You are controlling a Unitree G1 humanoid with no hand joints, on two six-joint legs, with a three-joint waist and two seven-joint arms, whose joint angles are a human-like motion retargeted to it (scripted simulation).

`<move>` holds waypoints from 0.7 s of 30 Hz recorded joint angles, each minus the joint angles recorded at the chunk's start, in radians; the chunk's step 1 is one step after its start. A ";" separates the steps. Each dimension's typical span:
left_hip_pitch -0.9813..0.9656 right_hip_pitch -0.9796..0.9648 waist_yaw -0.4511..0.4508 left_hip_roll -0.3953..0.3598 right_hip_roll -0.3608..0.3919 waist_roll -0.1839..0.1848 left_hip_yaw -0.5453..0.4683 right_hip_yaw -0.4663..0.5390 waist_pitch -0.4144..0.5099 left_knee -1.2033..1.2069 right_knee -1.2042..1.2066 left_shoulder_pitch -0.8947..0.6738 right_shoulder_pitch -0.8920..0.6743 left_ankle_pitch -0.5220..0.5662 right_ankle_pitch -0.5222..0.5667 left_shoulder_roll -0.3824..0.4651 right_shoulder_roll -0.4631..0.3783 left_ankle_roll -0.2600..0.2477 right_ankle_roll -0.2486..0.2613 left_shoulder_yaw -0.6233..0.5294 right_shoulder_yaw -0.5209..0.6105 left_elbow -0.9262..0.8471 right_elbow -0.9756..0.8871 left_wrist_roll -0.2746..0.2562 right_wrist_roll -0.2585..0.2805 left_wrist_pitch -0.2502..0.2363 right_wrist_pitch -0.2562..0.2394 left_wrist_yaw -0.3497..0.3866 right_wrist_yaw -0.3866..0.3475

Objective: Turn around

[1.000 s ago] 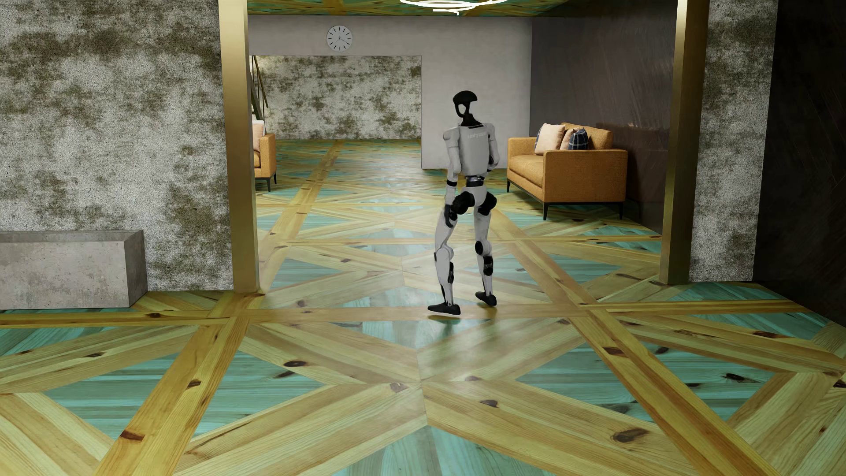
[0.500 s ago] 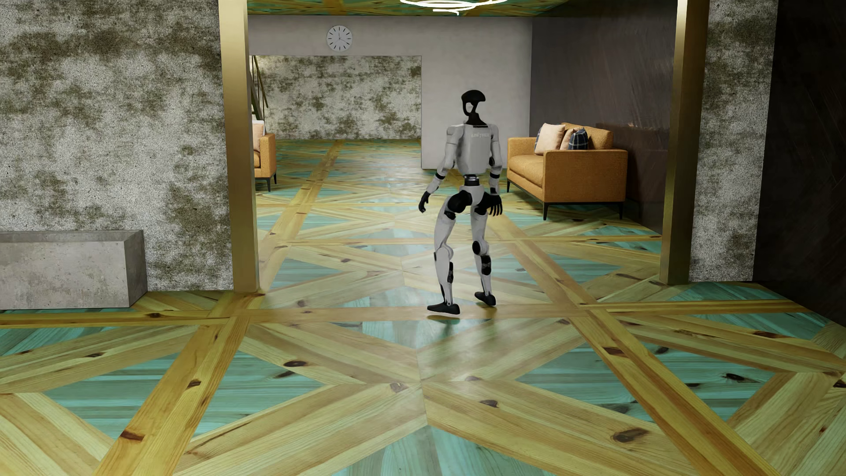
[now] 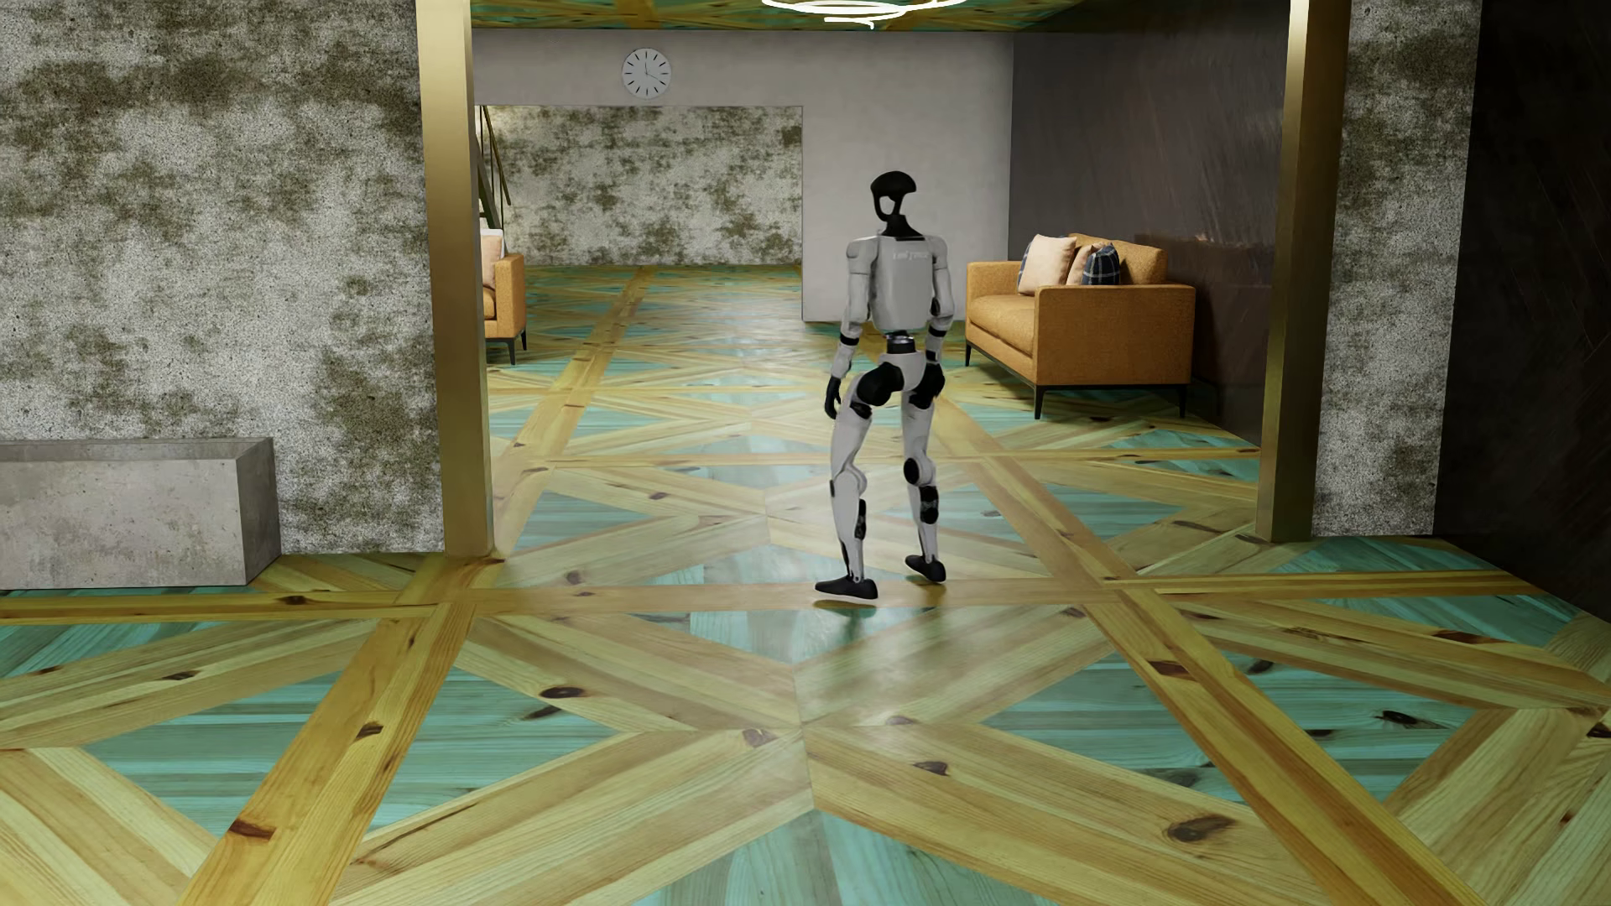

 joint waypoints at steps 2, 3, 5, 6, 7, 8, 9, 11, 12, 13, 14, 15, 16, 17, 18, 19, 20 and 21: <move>-0.012 -0.013 0.005 0.011 0.011 0.000 0.000 0.000 0.003 -0.001 0.000 0.034 -0.011 0.005 0.001 0.026 -0.002 -0.007 -0.006 0.012 0.009 0.016 -0.010 -0.007 0.004 0.010 -0.018 0.002 -0.007; -0.018 -0.020 0.007 0.017 0.017 0.000 -0.001 -0.001 0.004 -0.002 0.001 0.050 -0.018 0.008 -0.001 0.031 0.002 -0.011 -0.010 0.023 0.013 0.014 -0.008 -0.013 0.004 0.016 -0.021 0.013 -0.009; -0.030 -0.027 0.012 0.031 0.030 -0.001 -0.012 -0.010 0.007 0.000 0.006 0.077 -0.019 0.013 -0.007 0.055 0.008 -0.020 -0.019 0.048 0.017 -0.002 0.004 -0.025 0.004 0.015 -0.020 0.027 -0.009; -0.038 -0.028 0.014 0.036 0.035 -0.001 -0.024 -0.020 0.009 0.001 0.009 0.081 -0.013 0.017 -0.012 0.065 0.013 -0.025 -0.025 0.055 0.017 -0.010 0.012 -0.027 0.001 0.016 -0.014 0.031 -0.009; -0.049 -0.027 0.016 0.042 0.041 -0.001 -0.042 -0.034 0.011 0.002 0.011 0.079 -0.001 0.020 -0.017 0.084 0.018 -0.030 -0.031 0.059 0.011 -0.017 0.018 -0.026 0.005 0.012 -0.012 0.027 -0.008; -0.062 -0.023 0.017 0.046 0.046 -0.001 -0.065 -0.055 0.013 0.004 0.008 0.069 0.012 0.024 -0.021 0.096 0.026 -0.035 -0.037 0.059 0.001 -0.022 0.029 -0.021 0.008 0.010 -0.010 0.025 -0.010; -0.078 -0.015 0.018 0.048 0.050 0.000 -0.094 -0.080 0.015 0.008 0.002 0.047 0.024 0.028 -0.024 0.101 0.036 -0.039 -0.043 0.060 -0.002 -0.023 0.037 -0.017 0.009 0.011 0.006 0.026 -0.010; -0.121 0.005 0.018 0.046 0.056 0.005 -0.166 -0.142 0.021 0.024 -0.017 0.000 0.048 0.032 -0.026 0.104 0.050 -0.043 -0.049 0.047 -0.004 -0.041 0.061 -0.001 0.005 0.007 0.037 0.030 -0.003; -0.147 0.012 0.018 0.041 0.055 0.009 -0.203 -0.174 0.025 0.039 -0.021 -0.024 0.058 0.031 -0.030 0.101 0.052 -0.042 -0.049 0.037 -0.003 -0.060 0.077 0.009 0.003 0.000 0.053 0.029 0.004; -0.174 0.019 0.019 0.031 0.050 0.015 -0.240 -0.205 0.030 0.059 -0.020 -0.050 0.075 0.029 -0.031 0.093 0.048 -0.039 -0.048 0.023 -0.004 -0.077 0.096 0.017 0.001 -0.011 0.057 0.036 0.010; -0.198 0.025 0.020 0.018 0.042 0.021 -0.272 -0.233 0.035 0.080 -0.019 -0.066 0.082 0.028 -0.034 0.081 0.040 -0.030 -0.044 0.008 0.000 -0.099 0.119 0.023 -0.008 -0.024 0.065 0.046 0.018; -0.220 0.030 0.022 0.003 0.032 0.029 -0.296 -0.256 0.039 0.101 -0.017 -0.074 0.084 0.029 -0.036 0.065 0.029 -0.014 -0.040 -0.006 0.005 -0.126 0.141 0.029 -0.020 -0.040 0.075 0.055 0.027; -0.238 0.034 0.023 -0.007 0.021 0.036 -0.301 -0.275 0.043 0.124 -0.017 -0.075 0.078 0.034 -0.035 0.047 0.015 -0.003 -0.034 -0.015 0.011 -0.155 0.160 0.030 -0.031 -0.054 0.083 0.065 0.034; -0.252 0.037 0.024 -0.018 0.008 0.042 -0.303 -0.288 0.046 0.143 -0.015 -0.070 0.068 0.039 -0.034 0.029 -0.003 -0.004 -0.026 -0.025 0.017 -0.181 0.175 0.029 -0.044 -0.069 0.088 0.073 0.040; -0.266 0.040 0.025 -0.030 -0.005 0.047 -0.314 -0.296 0.047 0.165 -0.015 -0.065 0.058 0.045 -0.031 0.017 -0.019 -0.017 -0.018 -0.046 0.020 -0.199 0.181 0.033 -0.051 -0.084 0.089 0.069 0.042; -0.280 0.042 0.025 -0.043 -0.018 0.051 -0.333 -0.302 0.048 0.190 -0.013 -0.063 0.045 0.045 -0.028 0.012 -0.032 -0.037 -0.009 -0.074 0.018 -0.207 0.178 0.039 -0.052 -0.092 0.086 0.055 0.043; -0.295 0.042 0.024 -0.060 -0.030 0.054 -0.361 -0.305 0.049 0.220 -0.009 -0.065 0.032 0.030 -0.027 0.013 -0.042 -0.051 0.001 -0.105 0.011 -0.210 0.163 0.046 -0.047 -0.097 0.078 0.033 0.034; -0.311 0.043 0.020 -0.058 -0.042 0.058 -0.362 -0.308 0.049 0.244 -0.007 -0.074 0.020 0.002 -0.022 0.025 -0.047 -0.021 0.011 -0.150 -0.004 -0.205 0.139 0.075 -0.036 -0.102 0.068 0.021 0.019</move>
